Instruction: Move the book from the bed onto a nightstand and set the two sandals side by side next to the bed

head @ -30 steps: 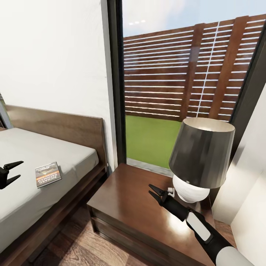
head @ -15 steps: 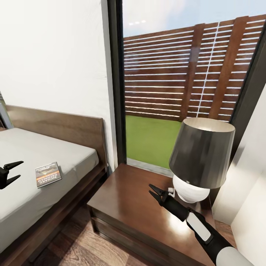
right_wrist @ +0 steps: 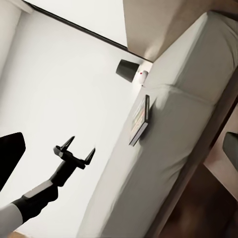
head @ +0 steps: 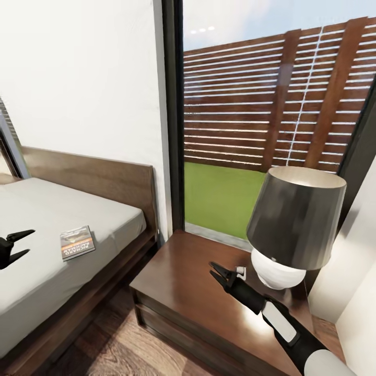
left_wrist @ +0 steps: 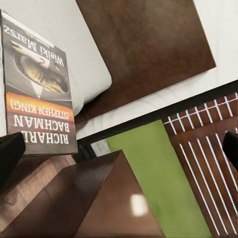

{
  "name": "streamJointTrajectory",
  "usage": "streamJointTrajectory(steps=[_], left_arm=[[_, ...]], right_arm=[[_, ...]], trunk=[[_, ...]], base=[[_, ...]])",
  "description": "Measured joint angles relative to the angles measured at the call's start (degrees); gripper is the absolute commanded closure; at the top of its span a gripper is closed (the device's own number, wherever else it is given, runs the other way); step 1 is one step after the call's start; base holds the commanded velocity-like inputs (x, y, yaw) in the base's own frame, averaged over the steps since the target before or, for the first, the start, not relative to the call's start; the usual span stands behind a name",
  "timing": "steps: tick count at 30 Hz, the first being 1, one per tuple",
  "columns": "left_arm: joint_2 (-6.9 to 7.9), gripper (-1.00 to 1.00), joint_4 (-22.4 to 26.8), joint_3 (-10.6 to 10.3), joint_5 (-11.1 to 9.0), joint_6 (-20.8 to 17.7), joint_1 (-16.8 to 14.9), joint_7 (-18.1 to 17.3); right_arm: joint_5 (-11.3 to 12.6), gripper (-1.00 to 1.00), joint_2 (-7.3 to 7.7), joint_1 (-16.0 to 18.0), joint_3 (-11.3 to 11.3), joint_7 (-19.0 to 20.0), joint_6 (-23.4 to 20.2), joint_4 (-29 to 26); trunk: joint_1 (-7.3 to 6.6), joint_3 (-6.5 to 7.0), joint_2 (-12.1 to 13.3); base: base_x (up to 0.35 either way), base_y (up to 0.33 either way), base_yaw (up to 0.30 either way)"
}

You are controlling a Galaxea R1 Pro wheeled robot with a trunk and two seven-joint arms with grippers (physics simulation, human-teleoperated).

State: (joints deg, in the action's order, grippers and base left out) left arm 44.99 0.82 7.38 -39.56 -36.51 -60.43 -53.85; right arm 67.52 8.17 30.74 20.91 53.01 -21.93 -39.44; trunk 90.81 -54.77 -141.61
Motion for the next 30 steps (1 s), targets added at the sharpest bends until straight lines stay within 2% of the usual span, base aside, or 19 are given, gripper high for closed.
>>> streamJointTrajectory(steps=[4, 8, 30], left_arm=[[0.00, -1.00, 0.01, 0.03, 1.77, -0.02, 0.00, -0.16], [0.00, -1.00, 0.01, 0.05, 2.52, -0.03, 0.01, -0.23], [0.19, -1.00, -0.08, -0.02, 3.05, -0.07, -0.04, -0.33]], right_arm=[[0.00, -1.00, -0.05, -0.02, 0.07, 0.01, 0.08, 0.04], [-0.02, -1.00, -0.17, -0.02, 0.17, -0.02, 0.12, 0.06], [-0.19, -1.00, -0.84, 0.02, 0.28, -1.51, 0.14, 0.02]], trunk=[[0.00, -0.12, 0.00], [0.00, -0.24, 0.00], [0.00, -0.86, 0.00]], base=[[0.000, 0.000, 0.124], [0.000, 0.000, 0.125], [0.000, 0.000, 0.121]])
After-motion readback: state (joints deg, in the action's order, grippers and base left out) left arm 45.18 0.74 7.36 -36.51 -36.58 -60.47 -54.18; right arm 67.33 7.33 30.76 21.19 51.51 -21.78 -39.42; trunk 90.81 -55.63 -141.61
